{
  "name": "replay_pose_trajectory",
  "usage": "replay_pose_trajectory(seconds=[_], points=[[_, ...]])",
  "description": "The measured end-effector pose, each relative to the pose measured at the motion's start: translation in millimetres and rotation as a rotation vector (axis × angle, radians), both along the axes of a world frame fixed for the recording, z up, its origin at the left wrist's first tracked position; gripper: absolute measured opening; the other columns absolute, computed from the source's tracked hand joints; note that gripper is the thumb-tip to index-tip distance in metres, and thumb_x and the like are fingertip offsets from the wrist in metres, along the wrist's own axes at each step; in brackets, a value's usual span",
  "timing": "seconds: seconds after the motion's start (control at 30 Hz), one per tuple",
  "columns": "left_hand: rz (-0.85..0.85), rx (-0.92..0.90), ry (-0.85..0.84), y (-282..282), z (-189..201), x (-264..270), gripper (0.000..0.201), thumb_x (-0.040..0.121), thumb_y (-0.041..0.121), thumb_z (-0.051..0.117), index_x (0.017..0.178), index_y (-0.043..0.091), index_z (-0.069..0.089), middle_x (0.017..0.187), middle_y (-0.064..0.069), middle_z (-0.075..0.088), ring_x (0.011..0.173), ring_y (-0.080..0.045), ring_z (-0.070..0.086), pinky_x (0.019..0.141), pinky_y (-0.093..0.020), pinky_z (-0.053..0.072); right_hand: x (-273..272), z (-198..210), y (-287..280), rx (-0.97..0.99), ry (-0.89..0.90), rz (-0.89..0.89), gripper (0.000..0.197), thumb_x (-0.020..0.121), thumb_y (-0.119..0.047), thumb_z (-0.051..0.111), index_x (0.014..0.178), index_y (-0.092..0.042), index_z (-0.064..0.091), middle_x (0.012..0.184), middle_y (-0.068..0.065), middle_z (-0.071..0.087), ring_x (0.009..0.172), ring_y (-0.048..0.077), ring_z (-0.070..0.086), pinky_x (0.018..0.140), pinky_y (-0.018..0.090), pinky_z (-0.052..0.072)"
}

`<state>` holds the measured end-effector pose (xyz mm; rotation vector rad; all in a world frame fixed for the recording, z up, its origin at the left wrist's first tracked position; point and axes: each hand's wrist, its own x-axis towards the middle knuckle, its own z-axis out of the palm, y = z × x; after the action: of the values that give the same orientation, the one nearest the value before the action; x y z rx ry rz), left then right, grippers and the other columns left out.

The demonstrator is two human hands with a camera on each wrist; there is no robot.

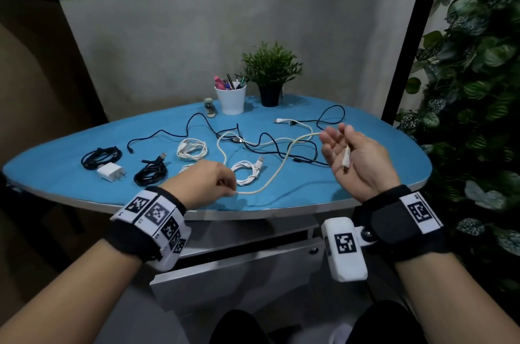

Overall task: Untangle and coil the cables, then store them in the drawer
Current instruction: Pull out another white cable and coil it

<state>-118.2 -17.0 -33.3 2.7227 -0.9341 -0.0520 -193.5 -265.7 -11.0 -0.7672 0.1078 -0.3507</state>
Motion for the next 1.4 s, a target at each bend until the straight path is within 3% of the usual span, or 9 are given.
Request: replay_pose_trajectory(seconds=[0.13,0.27,0.3,0.33,0.63,0.77,1.03,1.23,1.4], points=[[-0.119,0.006,0.022,0,6,-14,0.003,0.084,0.031,0.067,0.083,0.029,0.070,0.088,0.015,0.058,0.085,-0.001,0.055,0.083,-0.025,0.046,5,-6,4,-0.096,-0.013,-0.099,0.020,0.101,-0.006,0.033,0.093,-0.009,0.051,0.120,0.015,0.052,0.117,0.025,0.054,0.092,0.036,0.051],[-0.205,-0.144,0.015,0,22,-26,0.002,0.082,0.031,0.069,0.082,0.029,0.070,0.088,0.010,0.062,0.084,-0.001,0.057,0.082,-0.023,0.046,8,-23,6,-0.561,0.149,-0.233,0.020,0.100,-0.008,0.037,0.095,-0.017,0.055,0.112,0.018,0.056,0.129,0.040,0.030,0.106,0.039,0.040],[-0.224,-0.203,0.003,-2,26,-29,0.001,0.081,0.029,0.070,0.081,0.028,0.070,0.087,0.010,0.063,0.084,-0.002,0.057,0.081,-0.022,0.046,9,-27,5,-0.647,0.161,-0.254,0.020,0.100,-0.010,0.037,0.096,-0.019,0.055,0.107,0.014,0.058,0.102,0.007,0.040,0.108,0.045,0.038],[-0.244,-0.262,-0.008,-4,31,-31,0.001,0.080,0.027,0.071,0.080,0.027,0.070,0.086,0.010,0.063,0.083,-0.004,0.058,0.080,-0.022,0.046,9,-29,5,-0.697,0.167,-0.268,0.020,0.100,-0.011,0.037,0.098,-0.019,0.056,0.108,0.012,0.059,0.113,0.028,0.055,0.107,0.047,0.037],[-0.308,-0.601,-0.045,-36,48,-43,0.006,0.083,0.022,0.068,0.078,0.024,0.066,0.074,-0.001,0.065,0.067,-0.018,0.057,0.065,-0.030,0.048,1,-29,5,-1.100,0.151,-0.156,0.018,0.101,-0.016,0.034,0.097,-0.021,0.050,0.094,0.002,0.066,0.089,0.013,0.065,0.073,0.025,0.047],[-0.137,-0.813,-0.219,-50,50,-23,0.005,0.082,0.024,0.069,0.078,0.024,0.066,0.070,0.005,0.064,0.063,-0.010,0.055,0.060,-0.022,0.045,-13,-26,12,-1.054,0.097,0.098,0.021,0.102,-0.019,0.032,0.095,-0.010,0.050,0.054,0.006,0.043,0.037,0.011,0.045,0.061,0.035,0.046],[0.033,-0.786,-0.153,-75,30,0,0.010,0.084,0.029,0.067,0.087,0.022,0.073,0.074,0.014,0.065,0.071,-0.003,0.059,0.074,-0.029,0.051,-27,-19,16,-0.674,-0.060,0.306,0.037,0.100,-0.029,0.032,0.072,-0.008,0.044,0.039,-0.004,0.028,0.031,0.009,0.022,0.047,0.025,0.027],[-0.009,-0.376,-0.018,-93,-8,-21,0.021,0.090,0.027,0.058,0.111,0.026,0.057,0.083,-0.001,0.066,0.076,-0.020,0.061,0.071,-0.032,0.049,-23,-9,8,-0.289,-0.171,0.205,0.031,0.100,-0.023,0.031,0.080,-0.009,0.051,0.082,0.009,0.068,0.060,0.016,0.064,0.047,0.022,0.047],[-0.135,-0.046,0.057,-95,-35,-36,0.013,0.089,0.024,0.057,0.101,0.019,0.059,0.104,-0.006,0.063,0.097,-0.025,0.058,0.083,-0.036,0.048,-15,0,-1,-0.033,-0.206,0.028,0.027,0.101,-0.020,0.034,0.090,-0.007,0.055,0.114,0.013,0.060,0.112,0.024,0.060,0.088,0.038,0.055]])
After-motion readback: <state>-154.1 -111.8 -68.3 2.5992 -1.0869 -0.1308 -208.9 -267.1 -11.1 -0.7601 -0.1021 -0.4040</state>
